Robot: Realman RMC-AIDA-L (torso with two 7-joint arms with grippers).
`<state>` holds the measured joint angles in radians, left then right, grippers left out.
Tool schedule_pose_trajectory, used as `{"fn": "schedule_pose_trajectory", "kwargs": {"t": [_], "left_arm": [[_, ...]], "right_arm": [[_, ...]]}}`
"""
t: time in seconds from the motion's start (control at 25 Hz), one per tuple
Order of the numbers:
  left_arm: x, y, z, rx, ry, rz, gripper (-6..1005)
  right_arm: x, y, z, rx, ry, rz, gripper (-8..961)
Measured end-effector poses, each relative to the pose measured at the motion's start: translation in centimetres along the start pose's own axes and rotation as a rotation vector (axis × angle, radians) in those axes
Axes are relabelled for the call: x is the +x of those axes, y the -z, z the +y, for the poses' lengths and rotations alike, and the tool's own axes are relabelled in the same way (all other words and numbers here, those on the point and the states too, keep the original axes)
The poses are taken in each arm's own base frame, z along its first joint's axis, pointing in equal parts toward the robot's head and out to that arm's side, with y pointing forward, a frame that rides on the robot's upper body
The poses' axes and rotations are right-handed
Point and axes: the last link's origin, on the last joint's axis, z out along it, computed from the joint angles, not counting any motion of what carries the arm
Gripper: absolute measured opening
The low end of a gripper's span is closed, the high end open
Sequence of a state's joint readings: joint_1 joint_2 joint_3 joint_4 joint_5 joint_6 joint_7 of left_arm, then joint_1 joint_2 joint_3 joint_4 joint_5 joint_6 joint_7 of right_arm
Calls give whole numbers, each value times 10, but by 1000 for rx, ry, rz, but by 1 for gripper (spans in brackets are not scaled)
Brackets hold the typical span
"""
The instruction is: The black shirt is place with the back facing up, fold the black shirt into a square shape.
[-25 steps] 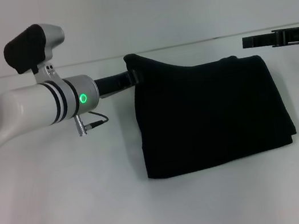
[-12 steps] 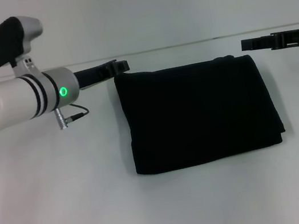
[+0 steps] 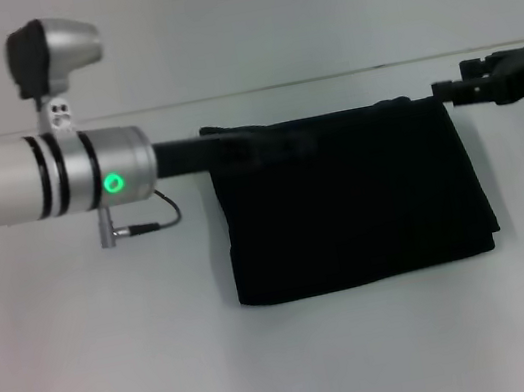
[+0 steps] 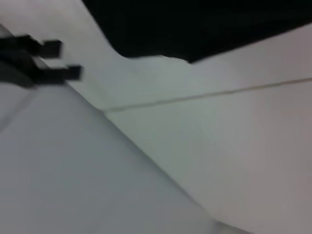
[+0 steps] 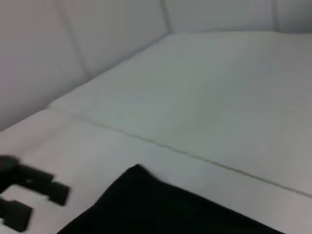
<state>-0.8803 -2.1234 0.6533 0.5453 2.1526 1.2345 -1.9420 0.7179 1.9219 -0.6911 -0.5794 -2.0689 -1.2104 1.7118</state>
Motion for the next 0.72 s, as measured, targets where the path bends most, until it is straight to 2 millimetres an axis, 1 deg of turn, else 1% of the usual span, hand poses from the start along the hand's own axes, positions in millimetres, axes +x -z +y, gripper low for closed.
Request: {"fn": "schedule_pose_trajectory", "kwargs": {"t": [0.2, 0.32, 0.4, 0.52, 0.72], "left_arm": [[-12, -16, 20, -60, -250, -114, 776], [-20, -20, 25, -65, -405, -161, 786], [-22, -22, 25, -59, -464, -171, 792], [-21, -20, 18, -23, -475, -158, 796], [-20, -7, 10, 13, -462, -105, 799]], "right_arm": [[8, 7, 16, -116, 158, -3, 701], [10, 8, 25, -174, 195, -3, 699], [11, 9, 27, -190, 201, -1, 692], [11, 10, 27, -188, 187, -5, 681], [8, 6, 28, -186, 154, -7, 678]]}}
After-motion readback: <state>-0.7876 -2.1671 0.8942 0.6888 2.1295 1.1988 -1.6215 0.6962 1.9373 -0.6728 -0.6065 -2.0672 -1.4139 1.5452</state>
